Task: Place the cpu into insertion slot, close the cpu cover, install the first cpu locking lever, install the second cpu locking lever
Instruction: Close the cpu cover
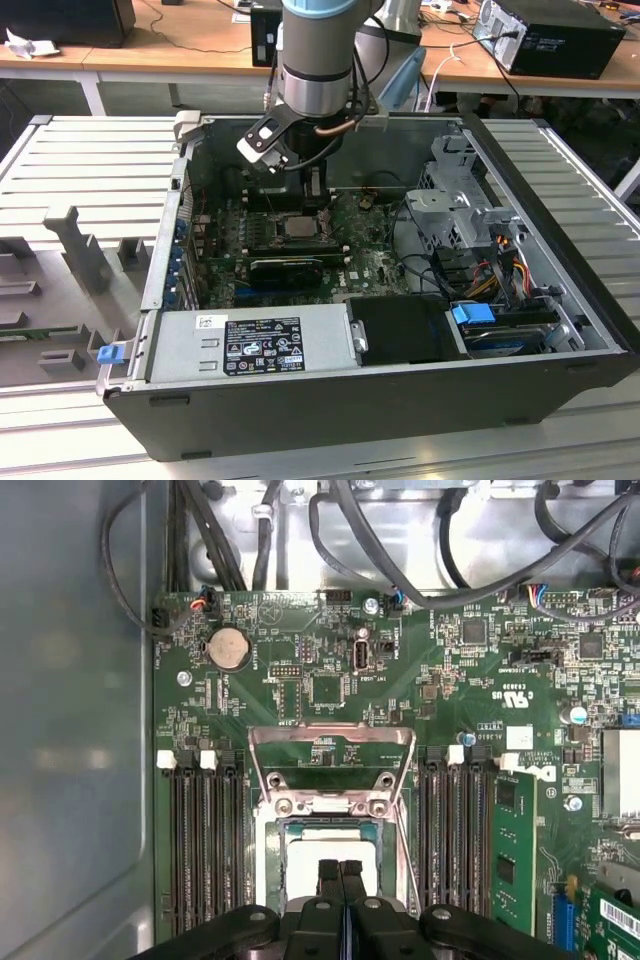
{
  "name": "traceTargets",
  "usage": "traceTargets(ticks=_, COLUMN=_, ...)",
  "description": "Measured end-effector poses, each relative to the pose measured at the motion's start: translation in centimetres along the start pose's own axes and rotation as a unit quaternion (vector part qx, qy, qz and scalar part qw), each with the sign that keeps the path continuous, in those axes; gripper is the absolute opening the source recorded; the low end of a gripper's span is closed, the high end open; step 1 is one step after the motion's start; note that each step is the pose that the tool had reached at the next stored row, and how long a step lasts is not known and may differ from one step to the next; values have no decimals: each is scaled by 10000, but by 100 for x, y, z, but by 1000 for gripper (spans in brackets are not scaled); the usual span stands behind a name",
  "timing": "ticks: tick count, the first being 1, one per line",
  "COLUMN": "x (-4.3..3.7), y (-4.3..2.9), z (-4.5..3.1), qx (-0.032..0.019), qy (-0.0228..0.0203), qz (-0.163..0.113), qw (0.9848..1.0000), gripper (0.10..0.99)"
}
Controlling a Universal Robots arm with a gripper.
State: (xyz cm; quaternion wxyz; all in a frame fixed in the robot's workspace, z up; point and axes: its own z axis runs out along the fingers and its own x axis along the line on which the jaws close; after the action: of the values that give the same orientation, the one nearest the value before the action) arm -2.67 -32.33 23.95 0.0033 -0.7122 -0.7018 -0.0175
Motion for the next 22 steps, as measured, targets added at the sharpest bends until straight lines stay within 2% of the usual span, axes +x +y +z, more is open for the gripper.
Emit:
traceTargets(ticks=10, x=3, y=2, z=-100, qx=0, qy=0, qz=0, qw=10000, gripper=106)
traceTargets(ticks=13, x=3, y=11, z=-109, qx=0, qy=1, qz=-2, qw=10000, gripper=106)
traceTargets(ticks=16, x=5, y=51, z=-112, qx=0, qy=0, qz=-1, qw=10000, gripper=106)
traceTargets(ticks=22, x=6, y=57, z=-150, qx=-1, qy=2, qz=0, qw=10000, gripper=106)
